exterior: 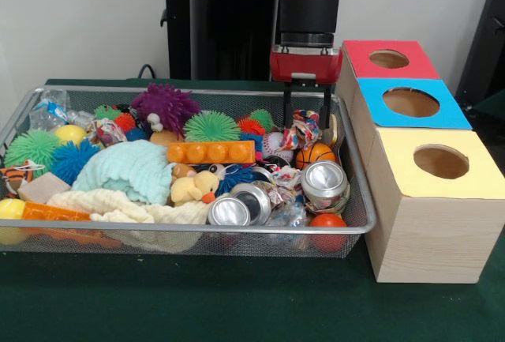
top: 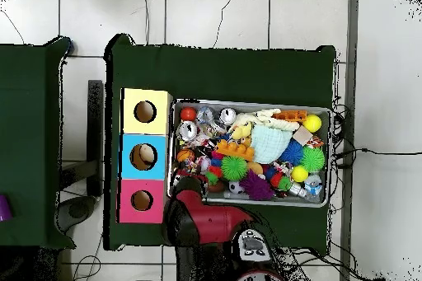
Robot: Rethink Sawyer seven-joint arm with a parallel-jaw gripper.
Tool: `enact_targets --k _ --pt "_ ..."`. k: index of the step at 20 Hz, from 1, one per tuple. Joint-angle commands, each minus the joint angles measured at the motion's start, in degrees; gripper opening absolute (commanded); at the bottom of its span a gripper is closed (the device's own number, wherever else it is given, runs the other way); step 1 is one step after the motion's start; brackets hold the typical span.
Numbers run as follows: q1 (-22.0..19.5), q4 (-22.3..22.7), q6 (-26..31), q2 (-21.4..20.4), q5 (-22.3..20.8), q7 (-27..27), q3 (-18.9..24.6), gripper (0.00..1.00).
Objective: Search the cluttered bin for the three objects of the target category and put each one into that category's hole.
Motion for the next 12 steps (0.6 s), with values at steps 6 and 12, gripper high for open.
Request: enact_targets --k 6,12 --pt "1.8 -8.1 -6.6 3.9 0.7 5.6 -0.9 1.0" --pt "1.6 -8.0 -8.1 4.4 0.8 6.6 -0.8 0.0"
